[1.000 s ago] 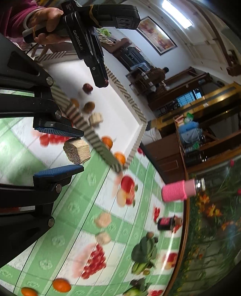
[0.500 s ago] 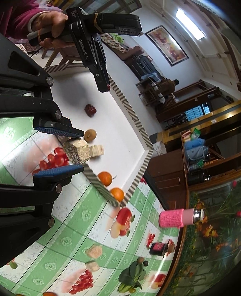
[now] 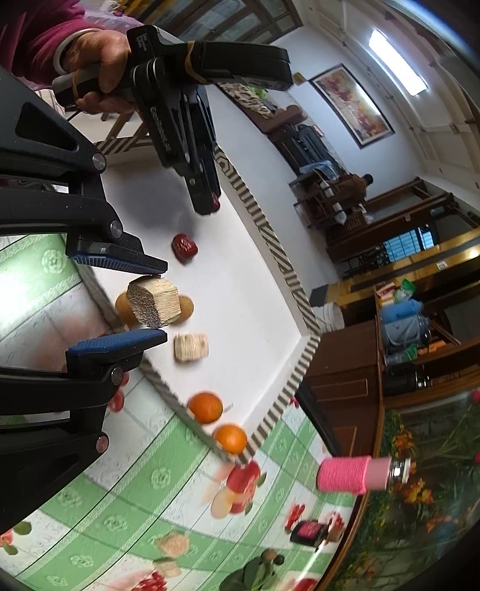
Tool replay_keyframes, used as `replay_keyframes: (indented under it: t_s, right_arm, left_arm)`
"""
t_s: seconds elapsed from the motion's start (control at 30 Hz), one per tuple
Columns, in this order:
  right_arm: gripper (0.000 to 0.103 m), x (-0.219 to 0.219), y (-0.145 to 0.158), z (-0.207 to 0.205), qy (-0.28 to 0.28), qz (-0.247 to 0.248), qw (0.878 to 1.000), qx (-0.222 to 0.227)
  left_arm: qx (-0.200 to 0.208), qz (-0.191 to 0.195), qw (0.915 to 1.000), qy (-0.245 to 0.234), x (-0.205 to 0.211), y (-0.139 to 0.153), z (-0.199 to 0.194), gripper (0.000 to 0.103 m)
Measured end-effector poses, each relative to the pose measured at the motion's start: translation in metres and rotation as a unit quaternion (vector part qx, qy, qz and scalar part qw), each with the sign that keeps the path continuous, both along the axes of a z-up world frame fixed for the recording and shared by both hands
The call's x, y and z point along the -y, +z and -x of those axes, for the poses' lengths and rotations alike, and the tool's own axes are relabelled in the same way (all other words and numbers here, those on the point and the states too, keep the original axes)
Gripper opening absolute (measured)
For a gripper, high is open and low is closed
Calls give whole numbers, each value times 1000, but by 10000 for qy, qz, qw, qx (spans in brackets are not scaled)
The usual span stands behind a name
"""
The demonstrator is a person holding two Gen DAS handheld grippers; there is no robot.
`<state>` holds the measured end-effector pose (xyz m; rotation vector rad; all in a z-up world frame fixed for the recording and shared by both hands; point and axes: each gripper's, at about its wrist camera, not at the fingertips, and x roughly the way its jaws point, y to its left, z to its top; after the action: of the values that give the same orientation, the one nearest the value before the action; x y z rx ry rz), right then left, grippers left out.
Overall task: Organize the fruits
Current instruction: 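Carry the cube and date into the white tray and open both grippers, then move both open grippers back over the tablecloth items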
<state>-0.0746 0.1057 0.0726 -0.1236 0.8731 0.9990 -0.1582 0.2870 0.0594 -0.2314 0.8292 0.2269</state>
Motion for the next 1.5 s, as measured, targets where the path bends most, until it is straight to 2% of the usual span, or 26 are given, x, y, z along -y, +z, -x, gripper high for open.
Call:
replay_keyframes:
  t_s: [0.3,0.77,0.8,0.9,0.93,1.2,1.5]
  right_arm:
    - [29,-37,-12,11,445,270,9986,5]
    - [31,-69,-42,12,630,773,9950,27]
    - [31,-68,-42,12,639,784,9949,28]
    - [31,-63,-38,14,618,786,9949,109]
    - [31,-60,-36,14,612,718,9955,113]
    - [32,-23,-12,19,359,206,9991,49]
    - [32,19,2,13,-120,26,9999,120]
  left_arm:
    - [-120,-308,9993,189,-6,-11,-11,26]
    - [-234,-340,9985,354,-8,-22,-15,28]
    - [-229,-323,9985,386,-9,-21,-14,33]
    - [-148,-330,9982,483,-10,-18,-10,62]
    - [-103,-347,9980,513,-9,-17,-9,64]
    - [90,-652,9958,641,-1,1,-3,65]
    - [279,-736,9960,413,27,16,-6,65]
